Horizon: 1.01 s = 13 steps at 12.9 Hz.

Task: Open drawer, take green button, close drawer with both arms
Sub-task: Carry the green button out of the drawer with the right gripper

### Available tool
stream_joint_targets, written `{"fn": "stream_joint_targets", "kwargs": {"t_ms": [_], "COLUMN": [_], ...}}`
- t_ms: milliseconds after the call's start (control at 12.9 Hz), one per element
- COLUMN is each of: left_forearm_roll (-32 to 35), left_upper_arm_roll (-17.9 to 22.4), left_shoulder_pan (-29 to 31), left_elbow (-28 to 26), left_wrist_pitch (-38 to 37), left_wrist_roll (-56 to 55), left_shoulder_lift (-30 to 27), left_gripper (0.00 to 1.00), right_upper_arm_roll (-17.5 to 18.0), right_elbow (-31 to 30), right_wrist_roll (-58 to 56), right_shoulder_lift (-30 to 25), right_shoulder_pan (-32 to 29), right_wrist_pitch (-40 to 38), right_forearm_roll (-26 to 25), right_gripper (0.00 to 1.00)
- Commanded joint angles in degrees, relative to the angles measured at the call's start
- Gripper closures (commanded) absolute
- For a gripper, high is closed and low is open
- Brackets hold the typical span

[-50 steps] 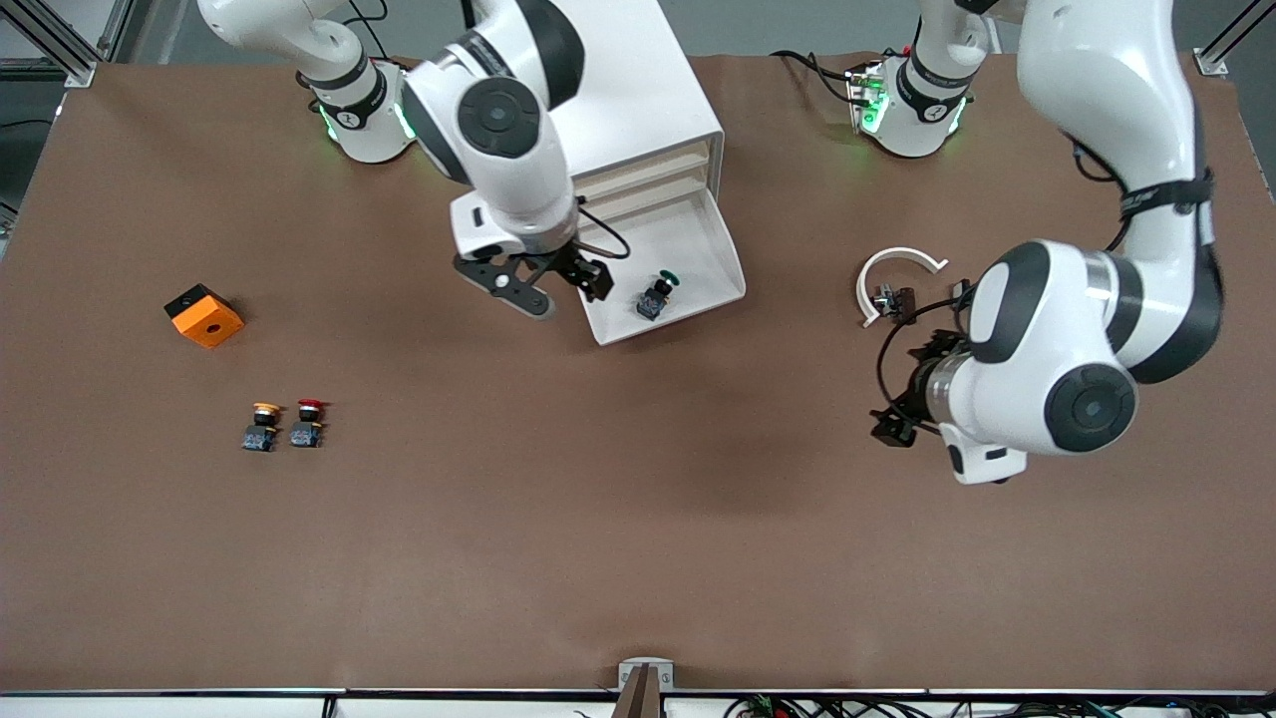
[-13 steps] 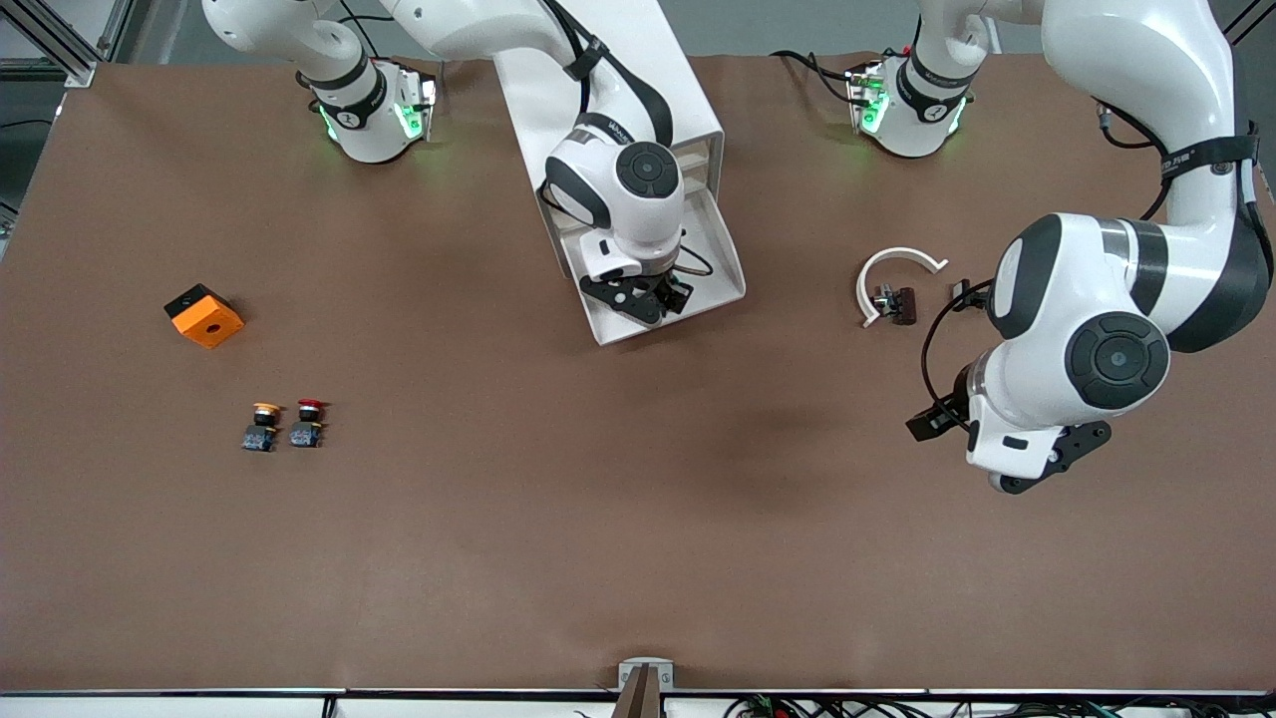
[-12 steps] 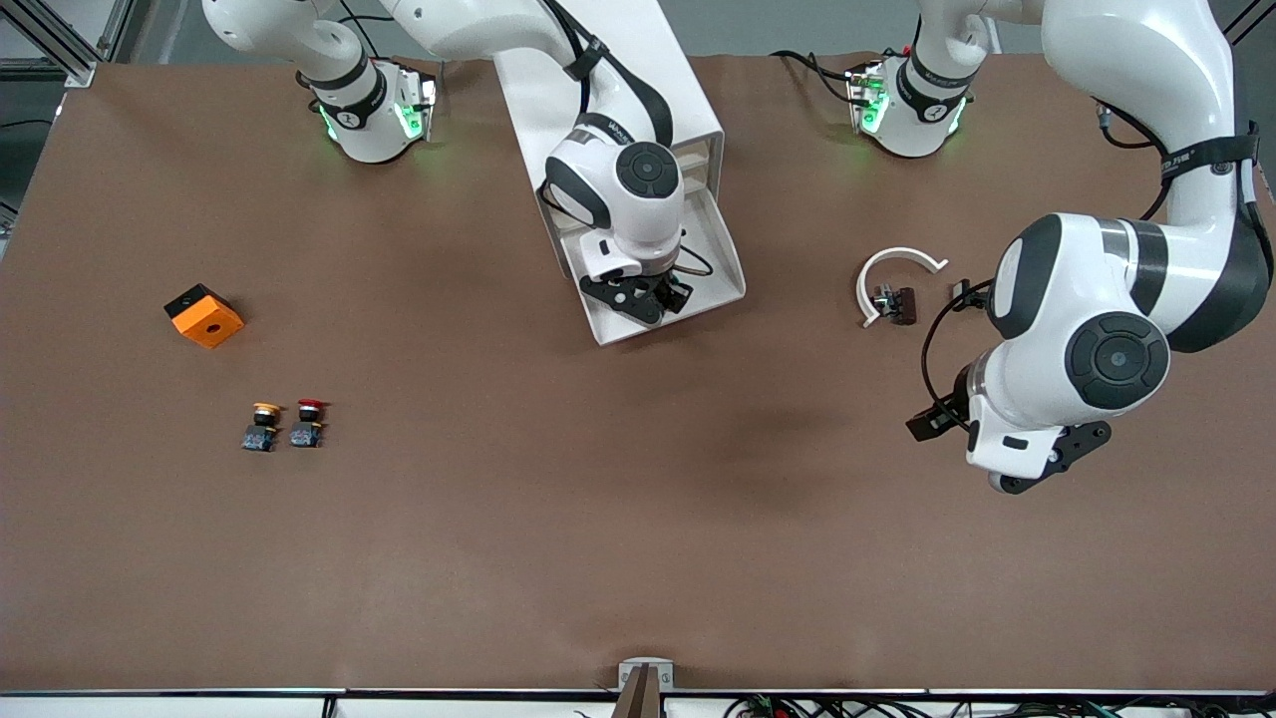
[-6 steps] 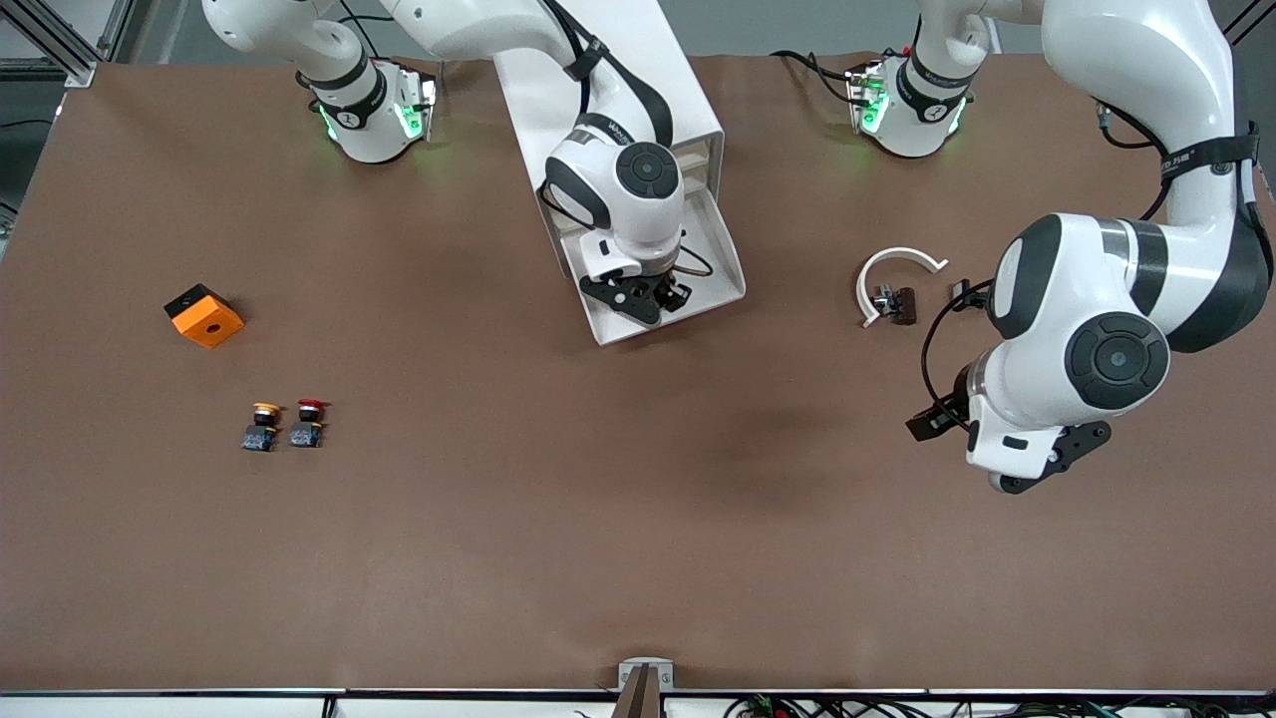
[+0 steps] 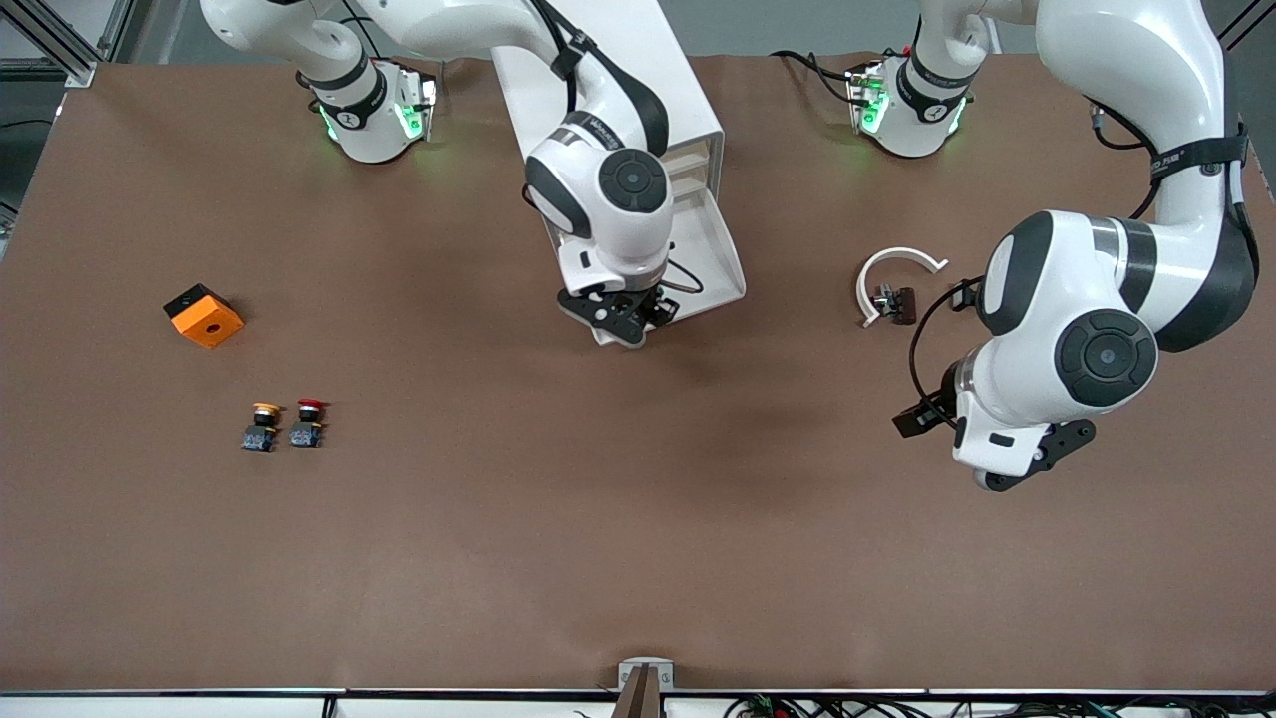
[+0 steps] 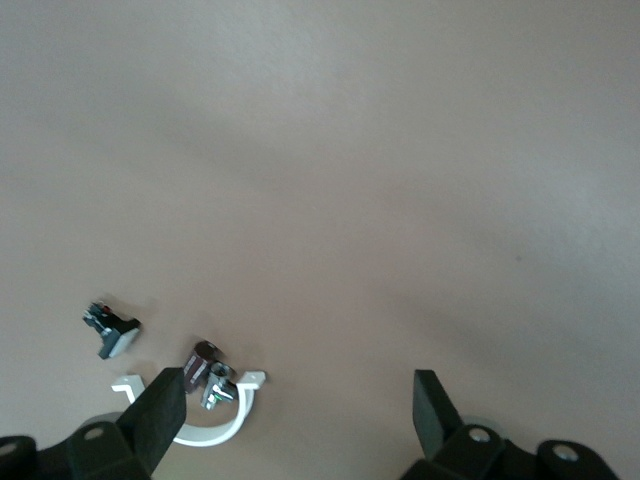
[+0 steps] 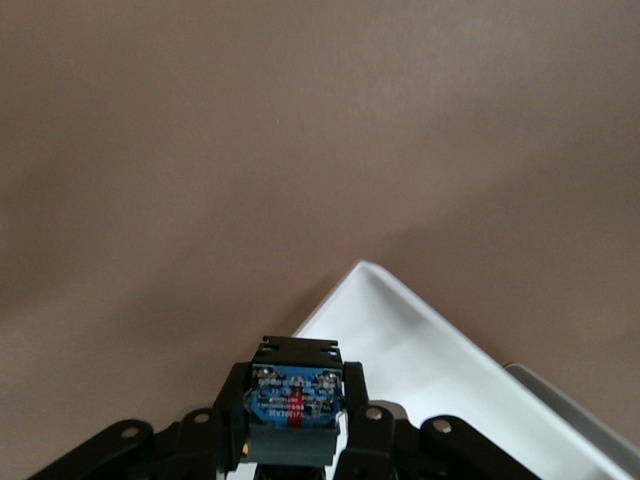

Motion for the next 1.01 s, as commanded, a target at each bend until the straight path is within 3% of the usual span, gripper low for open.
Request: {"fn": "stream_joint_targets", "kwargs": {"t_ms": [0,155,465,620,775,930], "left_forearm_roll": [-2.1,-2.37,-2.37,-2.2,-2.02,-2.02], "left_upper_arm_roll": [-1.67,-4.3,-8.88,-10.81,-13.97,-15.65], "left_shoulder_pan": [-0.68,-0.33,0.11,-0.5,-0.68,-0.77], "left_elbow": [-1.62,-4.41,-17.94,-20.42,-22.53,-24.72], "left_wrist_pitch": [1.89,6.01,22.53,25.36,29.47,33.61], "left_wrist_roll": [0.7,0.7,0.79,0.97,1.14,1.14], "left_shoulder_lift": [0.17,-0.09,-2.99,-2.38,-1.15,-0.36], "left_gripper": [0.0,0.0,0.0,0.0,0.0,0.0], "right_upper_arm_roll": [0.61,0.52,0.26,0.26,0.26,0.26], "right_elbow": [1.35,1.26,-2.34,-2.96,-6.02,-14.08], "right_wrist_roll": [-9.9,-17.9,-36.69,-45.93,-54.28,-62.02], "right_shoulder_lift": [-2.81,-4.05,-5.28,-5.28,-5.98,-8.7], "right_shoulder_pan": [-5.95,-10.96,-20.63,-25.47,-29.95,-34.17], "right_wrist_pitch": [-3.84,-6.57,-5.79,-5.61,-4.39,3.66], "right_forearm_roll": [1.71,1.62,0.92,1.0,0.92,0.92], "right_gripper": [1.0,1.0,1.0,1.0,1.0,1.0]}}
